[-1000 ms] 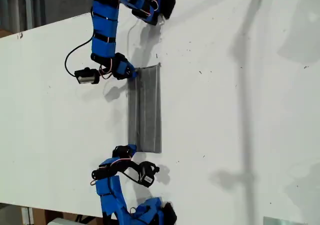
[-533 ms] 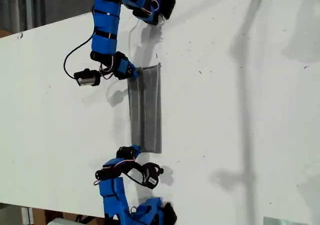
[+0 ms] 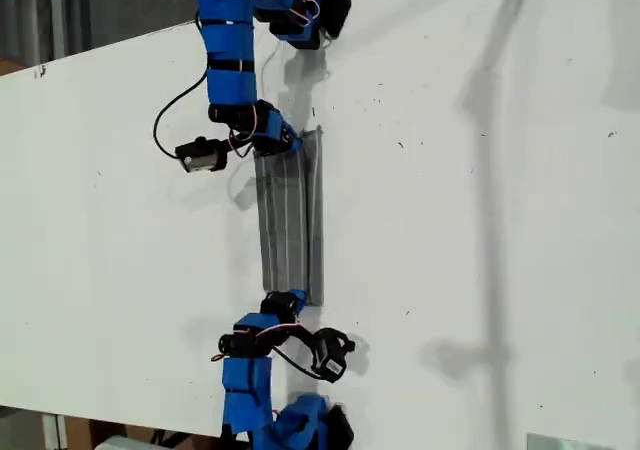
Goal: Grasp corners of a square towel and fold twice.
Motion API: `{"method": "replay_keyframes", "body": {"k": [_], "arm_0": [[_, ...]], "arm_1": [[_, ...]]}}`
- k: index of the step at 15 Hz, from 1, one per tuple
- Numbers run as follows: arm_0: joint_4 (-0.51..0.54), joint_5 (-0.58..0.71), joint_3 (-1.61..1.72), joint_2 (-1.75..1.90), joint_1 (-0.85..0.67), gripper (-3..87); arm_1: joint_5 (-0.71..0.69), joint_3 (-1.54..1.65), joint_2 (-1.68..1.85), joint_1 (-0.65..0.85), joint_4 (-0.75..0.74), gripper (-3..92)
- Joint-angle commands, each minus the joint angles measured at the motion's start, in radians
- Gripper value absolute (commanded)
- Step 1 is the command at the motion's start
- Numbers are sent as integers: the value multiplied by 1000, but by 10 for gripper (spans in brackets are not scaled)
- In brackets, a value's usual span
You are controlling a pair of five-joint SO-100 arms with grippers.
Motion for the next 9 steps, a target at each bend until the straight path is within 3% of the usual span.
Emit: {"method": "replay_keyframes", "body": {"k": [1, 5, 7, 8, 9], "arm_0": [[-14, -17, -6, 41, 26, -1], [-35, -31, -2, 18, 41, -1], [-44, -37, 12, 2, 32, 5], [-51, -28, 15, 9, 31, 65], [-51, -18, 14, 18, 32, 181]], "arm_1": [[26, 18, 58, -29, -17, -1], [41, 28, 41, -60, -44, -1], [44, 29, 44, -64, -48, 157], [44, 29, 52, -66, -44, 240], [43, 29, 67, -66, -35, 257]]}}
